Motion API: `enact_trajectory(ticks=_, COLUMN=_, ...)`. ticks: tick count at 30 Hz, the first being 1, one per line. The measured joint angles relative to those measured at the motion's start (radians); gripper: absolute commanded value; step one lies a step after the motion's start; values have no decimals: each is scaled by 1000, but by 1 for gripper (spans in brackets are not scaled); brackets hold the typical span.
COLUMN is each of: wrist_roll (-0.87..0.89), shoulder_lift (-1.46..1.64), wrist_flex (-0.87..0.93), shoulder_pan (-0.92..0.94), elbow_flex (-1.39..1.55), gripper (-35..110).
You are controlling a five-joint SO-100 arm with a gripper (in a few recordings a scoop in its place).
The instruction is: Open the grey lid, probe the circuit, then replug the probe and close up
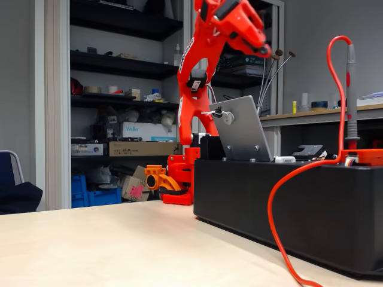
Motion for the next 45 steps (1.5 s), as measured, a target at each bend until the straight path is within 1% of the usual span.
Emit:
enact_trajectory(ticks=5, wrist_roll=-155, shoulder_lift=32, wrist_flex=-77, shoulder_pan=72, elbow_flex=86, gripper=0)
enact_trajectory(ticks=9, wrist_roll=-285, shoulder_lift=89, wrist_flex=-230, shoulder_pan=133, elbow_flex=230, gripper=0)
enact_trajectory(ticks=15, wrist_roll=-379, shoulder_lift=120, wrist_flex=-426, shoulder_pan=190, elbow_flex=426, gripper=0)
enact_trajectory(ticks=23, wrist_roll=-407, shoulder_lift=140, wrist_flex=-614, shoulder_pan=225, elbow_flex=623, gripper=0)
enact_trajectory(ticks=30, wrist_roll=-399, shoulder_lift=138, wrist_flex=-675, shoulder_pan=258, elbow_flex=666, gripper=0)
enact_trajectory(ticks=41, wrist_roll=-318, shoulder_lift=92, wrist_flex=-862, shoulder_pan=264, elbow_flex=813, gripper=0)
enact_trajectory(ticks=45, wrist_roll=-287, shoulder_lift=55, wrist_flex=-899, shoulder_pan=253, elbow_flex=834, gripper=0)
